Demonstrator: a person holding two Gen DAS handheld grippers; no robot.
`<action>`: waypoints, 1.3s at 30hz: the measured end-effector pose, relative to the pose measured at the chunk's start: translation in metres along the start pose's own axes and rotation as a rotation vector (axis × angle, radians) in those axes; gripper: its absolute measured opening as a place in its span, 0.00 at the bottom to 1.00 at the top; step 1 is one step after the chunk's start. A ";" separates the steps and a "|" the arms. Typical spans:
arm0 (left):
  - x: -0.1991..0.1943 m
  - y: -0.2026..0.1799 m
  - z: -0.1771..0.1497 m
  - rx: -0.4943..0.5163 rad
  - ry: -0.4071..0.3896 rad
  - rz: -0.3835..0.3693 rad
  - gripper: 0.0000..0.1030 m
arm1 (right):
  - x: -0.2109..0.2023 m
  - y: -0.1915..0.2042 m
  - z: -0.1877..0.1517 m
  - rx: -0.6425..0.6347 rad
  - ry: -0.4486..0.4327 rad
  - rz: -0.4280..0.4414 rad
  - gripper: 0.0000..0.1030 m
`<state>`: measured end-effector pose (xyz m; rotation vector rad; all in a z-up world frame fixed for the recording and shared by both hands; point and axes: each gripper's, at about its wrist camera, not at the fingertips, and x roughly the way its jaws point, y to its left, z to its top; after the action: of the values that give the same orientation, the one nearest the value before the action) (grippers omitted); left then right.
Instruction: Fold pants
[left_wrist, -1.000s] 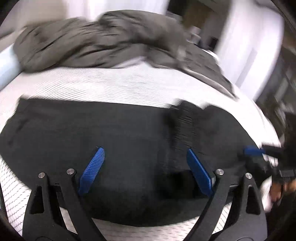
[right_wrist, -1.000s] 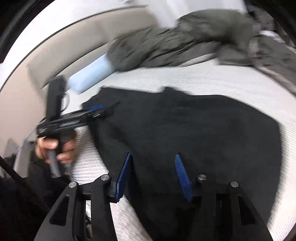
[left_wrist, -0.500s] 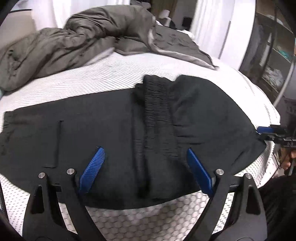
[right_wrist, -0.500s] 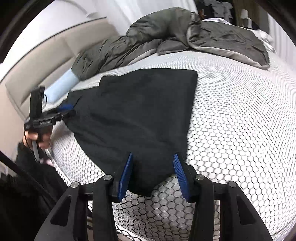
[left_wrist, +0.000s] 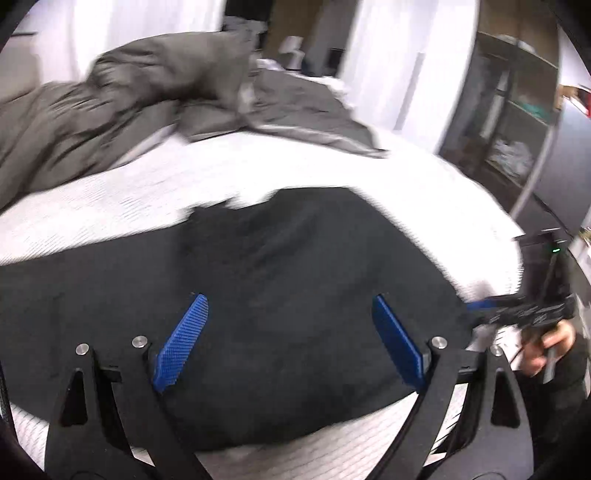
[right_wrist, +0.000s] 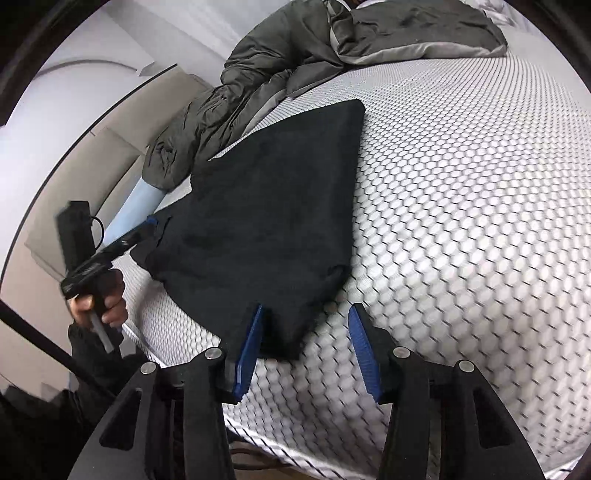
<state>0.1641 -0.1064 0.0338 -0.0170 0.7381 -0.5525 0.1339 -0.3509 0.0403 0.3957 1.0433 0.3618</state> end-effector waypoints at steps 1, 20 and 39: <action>0.015 -0.016 0.008 0.033 0.027 -0.017 0.88 | 0.003 0.002 0.002 0.010 -0.004 0.011 0.46; 0.098 -0.159 -0.008 0.311 0.172 -0.032 0.81 | -0.034 -0.003 -0.009 0.041 -0.106 0.040 0.28; 0.104 -0.124 -0.019 0.275 0.234 -0.035 0.86 | 0.032 -0.027 0.074 -0.020 0.121 -0.031 0.36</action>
<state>0.1558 -0.2596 -0.0211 0.2944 0.8848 -0.6933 0.2166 -0.3704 0.0360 0.3426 1.1621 0.3715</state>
